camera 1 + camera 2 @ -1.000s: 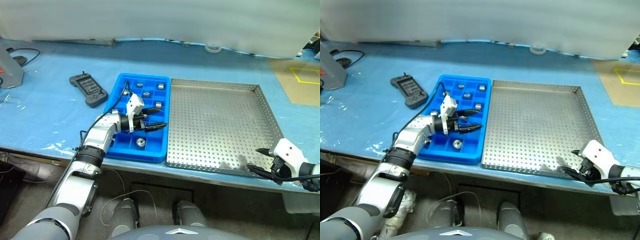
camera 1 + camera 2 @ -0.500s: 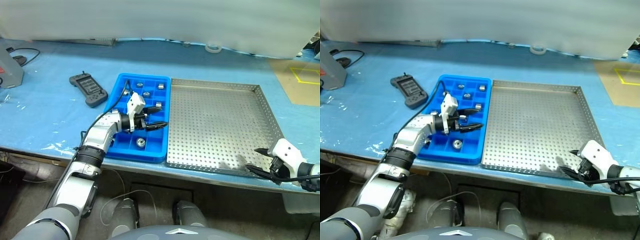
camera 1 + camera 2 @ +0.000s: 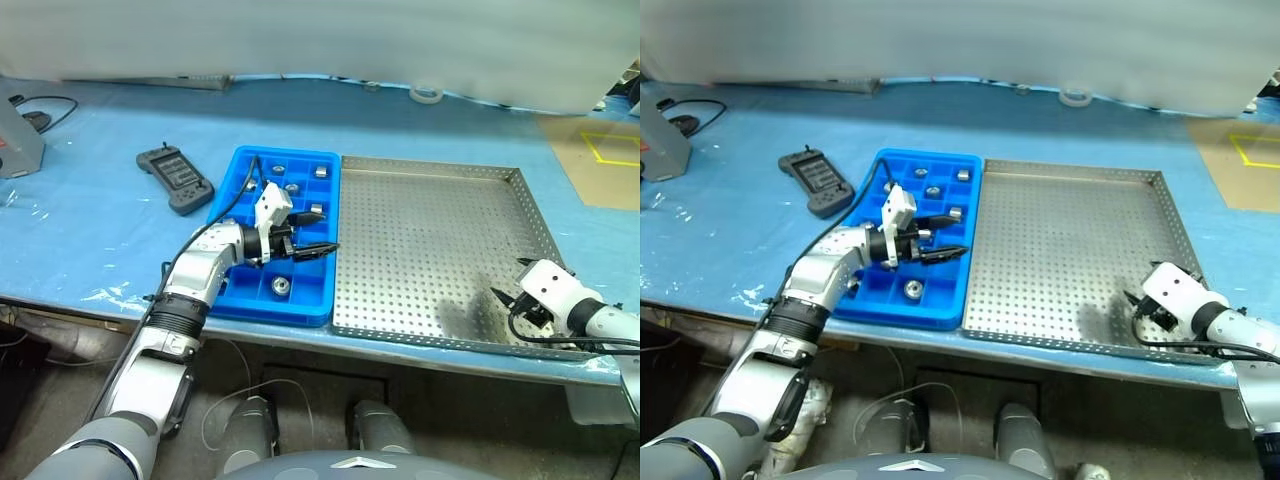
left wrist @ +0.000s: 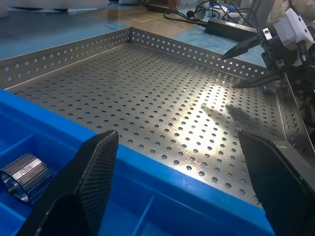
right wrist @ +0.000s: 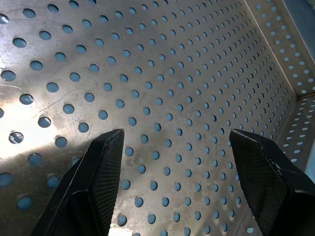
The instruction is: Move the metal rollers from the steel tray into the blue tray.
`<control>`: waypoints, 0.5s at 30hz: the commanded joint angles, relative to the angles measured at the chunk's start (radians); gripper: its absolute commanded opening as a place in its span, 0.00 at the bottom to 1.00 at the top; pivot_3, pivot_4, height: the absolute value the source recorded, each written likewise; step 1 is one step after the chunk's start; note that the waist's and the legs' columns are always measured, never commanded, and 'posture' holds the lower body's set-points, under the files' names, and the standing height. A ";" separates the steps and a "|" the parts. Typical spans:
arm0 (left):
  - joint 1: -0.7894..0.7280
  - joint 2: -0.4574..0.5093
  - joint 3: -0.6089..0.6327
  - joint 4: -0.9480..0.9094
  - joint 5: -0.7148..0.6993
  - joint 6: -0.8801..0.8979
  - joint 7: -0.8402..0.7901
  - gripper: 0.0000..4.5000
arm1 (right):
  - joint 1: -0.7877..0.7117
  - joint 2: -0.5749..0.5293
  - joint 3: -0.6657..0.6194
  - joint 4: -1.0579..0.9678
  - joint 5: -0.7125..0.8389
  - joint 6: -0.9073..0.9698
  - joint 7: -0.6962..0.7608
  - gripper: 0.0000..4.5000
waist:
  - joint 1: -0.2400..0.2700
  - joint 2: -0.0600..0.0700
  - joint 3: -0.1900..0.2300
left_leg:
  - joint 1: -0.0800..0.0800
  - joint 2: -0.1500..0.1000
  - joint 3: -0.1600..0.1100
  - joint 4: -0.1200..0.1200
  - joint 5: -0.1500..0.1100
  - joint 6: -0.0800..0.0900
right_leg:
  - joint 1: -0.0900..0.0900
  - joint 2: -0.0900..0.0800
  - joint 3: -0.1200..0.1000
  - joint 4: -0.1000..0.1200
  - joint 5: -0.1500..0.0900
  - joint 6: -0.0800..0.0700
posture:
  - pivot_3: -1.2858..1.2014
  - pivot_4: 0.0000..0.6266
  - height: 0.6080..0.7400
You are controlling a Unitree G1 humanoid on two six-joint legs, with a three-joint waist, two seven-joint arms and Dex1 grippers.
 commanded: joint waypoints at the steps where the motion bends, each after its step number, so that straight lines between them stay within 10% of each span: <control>1: 0.001 -0.003 -0.002 -0.059 -0.012 0.013 0.007 0.90 | 0.009 0.014 -0.027 -0.042 0.045 -0.004 0.005 0.79 | -0.001 0.000 0.000 | 0.000 0.000 0.000 0.000 0.000 0.000 | 0.000 0.000 0.000 0.000 0.000 0.000 | 0.39 0.24 1.00; 7: 0.001 -0.012 -0.008 -0.078 -0.015 0.031 0.013 0.90 | -0.040 0.040 -0.100 -0.117 0.234 0.193 0.055 0.79 | -0.002 0.001 0.001 | 0.000 0.000 0.000 0.001 0.000 0.000 | 0.000 0.000 0.000 0.000 0.000 0.000 | 0.39 0.24 1.00; 15: 0.006 -0.021 -0.016 -0.089 -0.014 0.036 0.015 0.90 | 0.015 -0.206 -0.170 -0.090 0.281 0.248 0.326 0.79 | 0.004 0.002 0.001 | -0.001 0.000 0.000 0.001 -0.001 0.001 | 0.000 0.000 0.000 -0.001 0.000 0.000 | 0.39 0.24 1.00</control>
